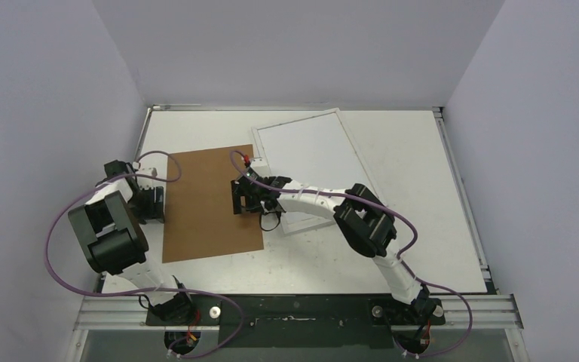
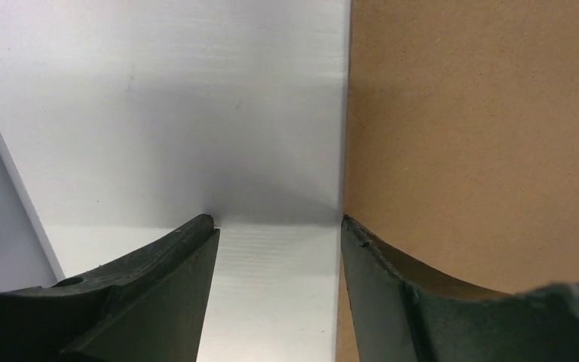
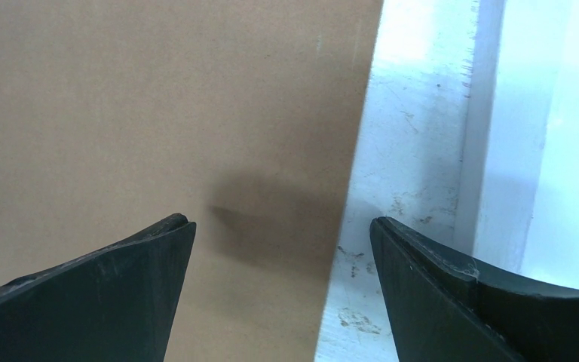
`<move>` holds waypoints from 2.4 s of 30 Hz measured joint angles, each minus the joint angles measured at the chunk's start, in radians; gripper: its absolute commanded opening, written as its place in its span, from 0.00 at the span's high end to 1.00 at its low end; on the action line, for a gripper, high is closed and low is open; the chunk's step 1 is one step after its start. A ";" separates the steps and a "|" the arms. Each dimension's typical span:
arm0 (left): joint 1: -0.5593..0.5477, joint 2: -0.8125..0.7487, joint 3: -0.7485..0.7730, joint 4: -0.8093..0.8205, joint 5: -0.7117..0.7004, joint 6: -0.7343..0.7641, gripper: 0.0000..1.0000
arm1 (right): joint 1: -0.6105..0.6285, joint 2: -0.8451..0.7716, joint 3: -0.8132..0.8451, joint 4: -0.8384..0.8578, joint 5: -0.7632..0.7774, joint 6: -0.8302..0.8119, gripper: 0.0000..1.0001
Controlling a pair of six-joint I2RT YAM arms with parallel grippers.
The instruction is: Put the photo into the frame
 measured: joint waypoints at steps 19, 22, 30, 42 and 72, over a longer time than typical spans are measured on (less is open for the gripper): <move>0.020 0.076 0.108 -0.001 0.140 0.042 0.67 | -0.067 0.048 0.106 -0.029 -0.047 0.105 0.10; 0.021 0.076 0.120 -0.013 0.157 0.040 0.67 | -0.074 0.048 0.116 -0.043 -0.022 0.097 0.10; 0.018 0.122 0.148 0.000 0.159 0.016 0.65 | -0.076 0.051 0.116 -0.046 0.023 0.095 0.10; -0.054 0.126 0.145 0.058 0.061 -0.010 0.67 | -0.031 0.097 0.145 0.011 0.042 0.141 0.10; -0.010 0.181 0.204 0.113 0.022 0.068 0.89 | -0.109 0.087 -0.068 0.543 -0.270 0.518 0.10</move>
